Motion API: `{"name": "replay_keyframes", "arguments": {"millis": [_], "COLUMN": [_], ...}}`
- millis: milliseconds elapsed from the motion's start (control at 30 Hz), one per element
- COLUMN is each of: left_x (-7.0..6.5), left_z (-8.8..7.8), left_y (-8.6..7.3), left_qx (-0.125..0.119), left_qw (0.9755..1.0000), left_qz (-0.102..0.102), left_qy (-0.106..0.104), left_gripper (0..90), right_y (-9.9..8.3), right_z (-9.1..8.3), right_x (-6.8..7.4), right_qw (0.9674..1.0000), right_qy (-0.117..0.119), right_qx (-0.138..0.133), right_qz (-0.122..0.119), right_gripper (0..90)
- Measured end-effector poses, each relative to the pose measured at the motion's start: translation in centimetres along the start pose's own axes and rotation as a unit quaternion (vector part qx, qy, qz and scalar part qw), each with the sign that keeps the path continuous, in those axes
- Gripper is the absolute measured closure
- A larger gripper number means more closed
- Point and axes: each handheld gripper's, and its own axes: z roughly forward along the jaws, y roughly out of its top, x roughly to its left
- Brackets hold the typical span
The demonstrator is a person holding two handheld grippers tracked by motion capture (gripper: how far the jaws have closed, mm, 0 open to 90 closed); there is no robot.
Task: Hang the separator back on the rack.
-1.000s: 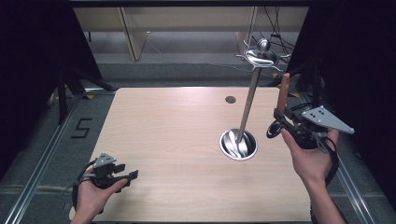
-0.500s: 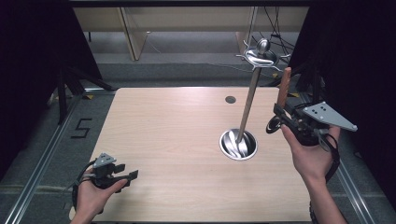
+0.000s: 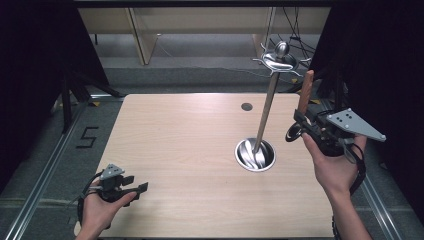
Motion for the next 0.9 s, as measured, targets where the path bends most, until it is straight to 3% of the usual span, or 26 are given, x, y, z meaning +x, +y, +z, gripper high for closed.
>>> {"name": "replay_keyframes", "arguments": {"millis": [100, 133, 167, 333, 367, 467, 500, 533, 900], "left_x": [-0.12, -0.11, -0.01, 0.01, 0.02, 0.03, 0.00, -0.01, -0.01], "left_z": [0.05, 0.11, -0.02, 0.00, 0.02, 0.00, -0.01, -0.02, -0.01], "left_y": [-0.02, 0.00, 0.01, 0.02, 0.01, 0.01, 0.00, -0.01, -0.02], "left_qx": [-0.003, -0.007, 0.002, 0.001, 0.001, 0.001, 0.000, 0.000, 0.000], "left_qw": [1.0000, 1.0000, 1.0000, 1.0000, 1.0000, 1.0000, 1.0000, 1.0000, 1.0000], "left_qz": [-0.007, -0.007, -0.001, 0.001, 0.002, 0.002, 0.000, -0.002, -0.003], "left_qy": [0.000, -0.001, 0.000, -0.001, -0.001, -0.001, 0.000, 0.000, 0.000], "left_gripper": [35.7, 35.7, 35.7, 35.7, 35.7, 35.7, 35.7, 35.7, 35.7], "right_y": [0.08, 0.08, 0.09, 0.28, 0.32, 0.46, 0.50, 0.60, 0.67], "right_z": [-0.02, -0.08, -0.07, 0.03, 0.01, 0.04, -0.02, 0.05, 0.31], "right_x": [-0.01, 0.17, 0.14, 0.08, 0.17, 0.19, 0.32, 0.08, 0.39], "right_qw": [1.0000, 1.0000, 1.0000, 0.9999, 0.9999, 0.9999, 1.0000, 0.9999, 0.9999], "right_qy": [0.003, 0.001, 0.003, 0.005, 0.010, 0.009, 0.007, 0.010, 0.013], "right_qx": [-0.004, -0.001, -0.002, -0.007, -0.003, -0.004, -0.001, -0.005, -0.001], "right_qz": [-0.006, 0.004, 0.000, -0.012, -0.004, -0.009, 0.002, -0.011, -0.002], "right_gripper": [69.9, 69.9, 69.9, 69.9, 69.9, 69.9, 69.9, 69.9, 69.9]}}
